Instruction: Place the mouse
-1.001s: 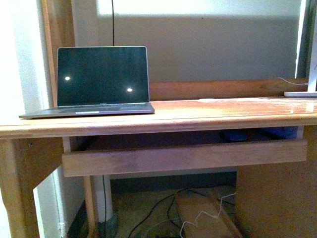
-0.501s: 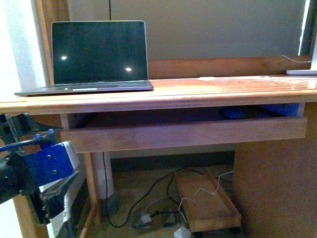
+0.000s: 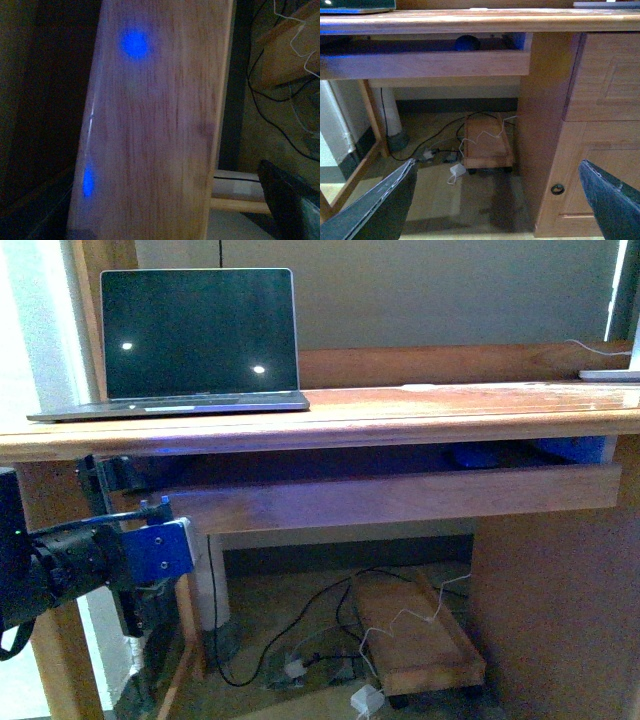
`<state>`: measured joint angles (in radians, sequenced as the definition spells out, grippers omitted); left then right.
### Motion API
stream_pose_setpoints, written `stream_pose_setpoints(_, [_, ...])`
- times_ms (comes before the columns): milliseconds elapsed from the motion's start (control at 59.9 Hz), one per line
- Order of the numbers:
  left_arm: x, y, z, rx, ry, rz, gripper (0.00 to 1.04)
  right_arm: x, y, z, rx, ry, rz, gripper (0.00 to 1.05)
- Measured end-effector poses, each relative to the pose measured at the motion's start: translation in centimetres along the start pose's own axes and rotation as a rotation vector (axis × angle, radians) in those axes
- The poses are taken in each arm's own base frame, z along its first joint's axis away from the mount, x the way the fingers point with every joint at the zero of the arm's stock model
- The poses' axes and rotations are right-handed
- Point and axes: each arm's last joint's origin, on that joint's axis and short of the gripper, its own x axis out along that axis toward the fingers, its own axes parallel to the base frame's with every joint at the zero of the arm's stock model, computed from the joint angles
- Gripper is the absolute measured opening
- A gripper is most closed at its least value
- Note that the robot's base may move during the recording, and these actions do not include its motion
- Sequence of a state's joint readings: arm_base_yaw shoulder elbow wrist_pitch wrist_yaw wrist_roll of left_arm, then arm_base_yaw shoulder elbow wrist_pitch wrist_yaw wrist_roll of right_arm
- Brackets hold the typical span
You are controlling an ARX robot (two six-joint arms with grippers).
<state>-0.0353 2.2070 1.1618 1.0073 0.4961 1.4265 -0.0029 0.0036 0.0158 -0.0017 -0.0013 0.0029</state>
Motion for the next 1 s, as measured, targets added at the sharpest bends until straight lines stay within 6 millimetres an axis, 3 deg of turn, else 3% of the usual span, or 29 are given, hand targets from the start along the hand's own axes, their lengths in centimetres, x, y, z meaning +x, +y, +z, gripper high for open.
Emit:
stream_pose_setpoints(200, [-1.2,1.4,1.4,-0.259,0.018,-0.243,0.97,0.0,0.0,0.0,0.0,0.0,0.0,0.97])
stream_pose_setpoints(300, [-4.1,2.9,2.9,-0.51,-0.04,-0.489,0.97,0.0,0.0,0.0,0.0,0.0,0.0,0.97])
stream_pose_setpoints(451, [-7.0,3.7,4.0,-0.67,-0.111,-0.64,0.97,0.0,0.0,0.0,0.0,0.0,0.0,0.97])
stream_pose_setpoints(784, [-11.4,4.6,6.6,-1.031,-0.197,-0.709,0.97,0.0,0.0,0.0,0.0,0.0,-0.001,0.97])
stream_pose_setpoints(1001, [-13.0,5.7,9.1,-1.267,-0.145,-0.549,0.97,0.0,0.0,0.0,0.0,0.0,-0.001,0.97])
